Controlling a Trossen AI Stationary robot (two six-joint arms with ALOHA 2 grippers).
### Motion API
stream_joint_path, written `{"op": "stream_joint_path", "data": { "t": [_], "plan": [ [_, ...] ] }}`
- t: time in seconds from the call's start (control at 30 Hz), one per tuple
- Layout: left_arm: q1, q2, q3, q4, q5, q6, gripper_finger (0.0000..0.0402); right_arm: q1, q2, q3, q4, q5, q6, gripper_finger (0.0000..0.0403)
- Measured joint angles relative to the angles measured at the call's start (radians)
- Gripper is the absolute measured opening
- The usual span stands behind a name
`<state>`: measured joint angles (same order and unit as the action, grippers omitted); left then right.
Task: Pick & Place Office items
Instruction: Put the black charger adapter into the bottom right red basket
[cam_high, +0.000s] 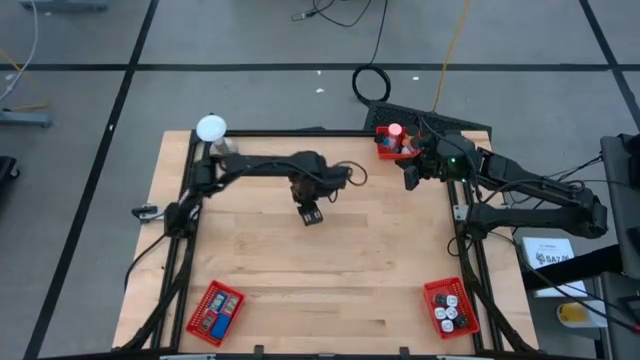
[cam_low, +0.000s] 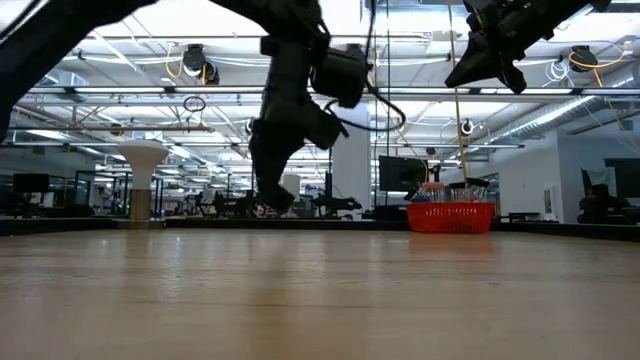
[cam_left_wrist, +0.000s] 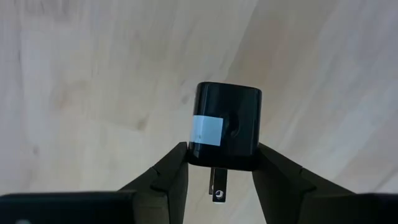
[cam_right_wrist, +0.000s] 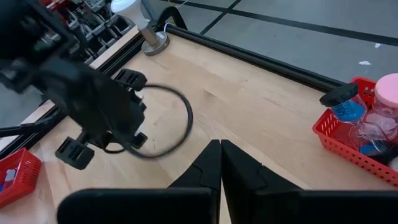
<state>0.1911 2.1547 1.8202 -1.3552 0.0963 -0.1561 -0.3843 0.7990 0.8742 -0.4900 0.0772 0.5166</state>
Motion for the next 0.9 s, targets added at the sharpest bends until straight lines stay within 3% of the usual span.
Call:
{"op": "stream_joint_path", "data": {
  "t": [0.23, 0.57, 0.9],
  "plan": [
    [-0.036, 0.125, 0.146, -0.219, -0.053, 0.01, 0.0149, 0.0, 0.0, 0.0, 0.0, 0.0, -0.005, 0.0],
    [-0.043, 0.146, 0.14, -0.206, -0.014, -0.012, 0.0151, 0.0, 0.0, 0.0, 0.004, 0.0, -0.005, 0.0],
    [-0.043, 0.144, 0.14, -0.159, -0.018, -0.029, 0.0196, 0.0, 0.0, 0.0, 0.004, 0.0, -0.005, 0.0]
  ]
}}
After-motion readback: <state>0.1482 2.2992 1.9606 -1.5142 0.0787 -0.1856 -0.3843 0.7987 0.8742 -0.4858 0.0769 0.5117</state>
